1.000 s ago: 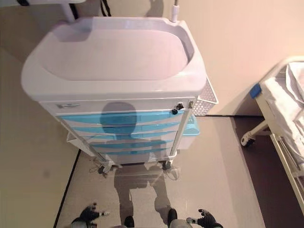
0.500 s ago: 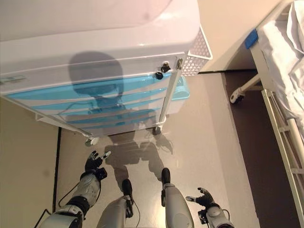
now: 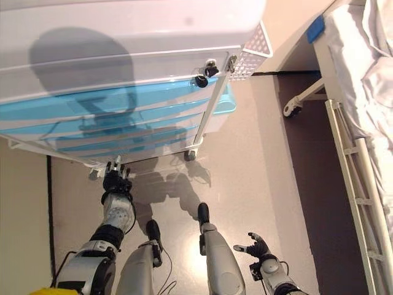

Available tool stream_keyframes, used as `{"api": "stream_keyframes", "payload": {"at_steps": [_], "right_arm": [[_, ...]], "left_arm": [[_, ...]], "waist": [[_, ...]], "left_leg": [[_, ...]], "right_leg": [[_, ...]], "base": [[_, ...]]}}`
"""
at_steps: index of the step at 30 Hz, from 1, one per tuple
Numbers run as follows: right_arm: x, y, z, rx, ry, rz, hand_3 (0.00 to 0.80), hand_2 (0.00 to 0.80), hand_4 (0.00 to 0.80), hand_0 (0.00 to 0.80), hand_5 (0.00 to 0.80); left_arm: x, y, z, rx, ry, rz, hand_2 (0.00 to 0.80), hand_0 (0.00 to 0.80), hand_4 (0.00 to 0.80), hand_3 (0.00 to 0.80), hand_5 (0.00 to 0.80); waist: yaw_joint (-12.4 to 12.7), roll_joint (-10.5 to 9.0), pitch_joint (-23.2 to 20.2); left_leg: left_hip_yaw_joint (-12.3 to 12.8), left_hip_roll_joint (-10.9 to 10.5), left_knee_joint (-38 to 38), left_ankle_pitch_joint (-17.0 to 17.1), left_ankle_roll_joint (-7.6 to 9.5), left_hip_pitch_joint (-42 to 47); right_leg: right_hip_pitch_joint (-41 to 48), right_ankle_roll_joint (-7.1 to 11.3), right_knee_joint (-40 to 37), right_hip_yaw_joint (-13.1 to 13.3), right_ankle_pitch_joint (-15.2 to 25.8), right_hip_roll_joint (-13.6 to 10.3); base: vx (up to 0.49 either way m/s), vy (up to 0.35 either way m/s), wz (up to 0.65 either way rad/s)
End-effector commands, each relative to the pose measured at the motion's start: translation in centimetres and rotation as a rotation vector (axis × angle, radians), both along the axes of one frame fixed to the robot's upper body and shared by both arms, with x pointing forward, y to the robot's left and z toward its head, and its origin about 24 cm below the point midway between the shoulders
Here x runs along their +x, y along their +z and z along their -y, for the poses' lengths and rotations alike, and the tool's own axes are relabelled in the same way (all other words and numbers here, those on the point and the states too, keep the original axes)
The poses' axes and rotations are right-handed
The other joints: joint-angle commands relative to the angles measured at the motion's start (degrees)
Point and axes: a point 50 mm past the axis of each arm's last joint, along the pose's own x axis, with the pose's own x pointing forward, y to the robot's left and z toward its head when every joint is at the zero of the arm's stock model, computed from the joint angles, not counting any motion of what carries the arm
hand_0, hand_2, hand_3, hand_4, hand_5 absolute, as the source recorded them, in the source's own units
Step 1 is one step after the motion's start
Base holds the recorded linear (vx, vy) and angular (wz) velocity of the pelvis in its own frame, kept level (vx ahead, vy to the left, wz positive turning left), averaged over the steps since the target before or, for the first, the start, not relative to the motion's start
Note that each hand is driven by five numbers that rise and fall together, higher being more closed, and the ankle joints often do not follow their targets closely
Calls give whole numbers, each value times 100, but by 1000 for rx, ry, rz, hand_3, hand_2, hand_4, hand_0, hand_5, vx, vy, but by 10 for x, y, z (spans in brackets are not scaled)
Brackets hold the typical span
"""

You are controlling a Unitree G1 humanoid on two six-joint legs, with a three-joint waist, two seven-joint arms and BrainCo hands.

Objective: Open the drawer and pick up the medicine

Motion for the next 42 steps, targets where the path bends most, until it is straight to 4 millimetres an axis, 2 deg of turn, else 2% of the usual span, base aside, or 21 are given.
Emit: {"api": "stream_keyframes", "payload": {"at_steps": [1,2,3,4,5,7,21,35,36,39,42], "right_arm": [[3,3,3,-1,27,17,0,0,0,0,0],[4,3,3,-2,30,19,0,0,0,0,0],[6,4,2,0,32,27,0,0,0,0,0],[7,5,2,1,35,30,0,0,0,0,0],[7,5,2,1,36,31,0,0,0,0,0],[10,7,1,6,37,43,0,0,0,0,0],[13,10,4,9,51,64,0,0,0,0,0],[13,11,8,14,57,62,0,0,0,0,0],[13,11,9,12,59,65,0,0,0,0,0],[12,11,11,10,56,61,0,0,0,0,0],[10,10,13,8,57,55,0,0,0,0,0]], "left_arm": [[15,32,13,-84,4,193,0,0,0,0,0],[17,35,15,-101,3,210,0,0,0,0,0],[20,40,18,-127,2,238,0,0,0,0,0],[22,45,21,-148,-1,261,0,0,0,0,0],[24,48,23,-157,-2,271,0,0,0,0,0],[29,58,28,-176,-14,312,0,0,0,0,0],[38,81,42,-156,-112,411,0,0,0,0,0],[38,94,56,-162,-213,508,0,0,0,0,0],[37,97,63,-162,-251,533,0,0,0,0,0],[35,102,64,-149,-268,566,0,0,0,0,0],[34,117,62,-134,-278,639,0,0,0,0,0]], "waist": [[-33,113,-100],[-39,111,-97],[-32,155,-125],[-62,106,-96],[-72,114,-99],[-77,160,-119],[-120,170,-106],[-110,216,-85],[-105,231,-85],[-92,249,-87],[-65,271,-98]], "left_leg": [[53,-228,335,-306,455,-142],[41,-230,355,-317,459,-167],[-37,-221,369,-490,435,-134],[41,-232,387,-342,460,-217],[38,-234,394,-346,457,-242],[-51,-213,434,-518,425,-263],[-177,-196,517,-458,404,-595],[-275,-194,552,-409,388,-754],[-299,-202,543,-391,383,-781],[-324,-214,525,-373,383,-795],[-365,-228,512,-354,381,-841]], "right_leg": [[-117,198,262,-13,-20,173],[-145,192,289,-14,-25,179],[-132,220,346,3,-173,215],[-199,188,323,-20,-33,177],[-230,191,327,-27,-33,178],[-278,225,395,-22,-163,237],[-549,206,420,-150,-74,272],[-669,191,443,-251,-34,249],[-682,185,435,-268,-28,242],[-701,183,443,-295,-26,231],[-729,176,438,-338,-12,215]], "base": [[7,-10,-18],[105,15,-12],[0,-10,-9],[-5,-8,-6],[-15,-15,-4],[76,6,-5],[-11,-29,1],[-2,-14,2],[-9,-16,4],[-8,-17,8],[-3,-17,5]]}}
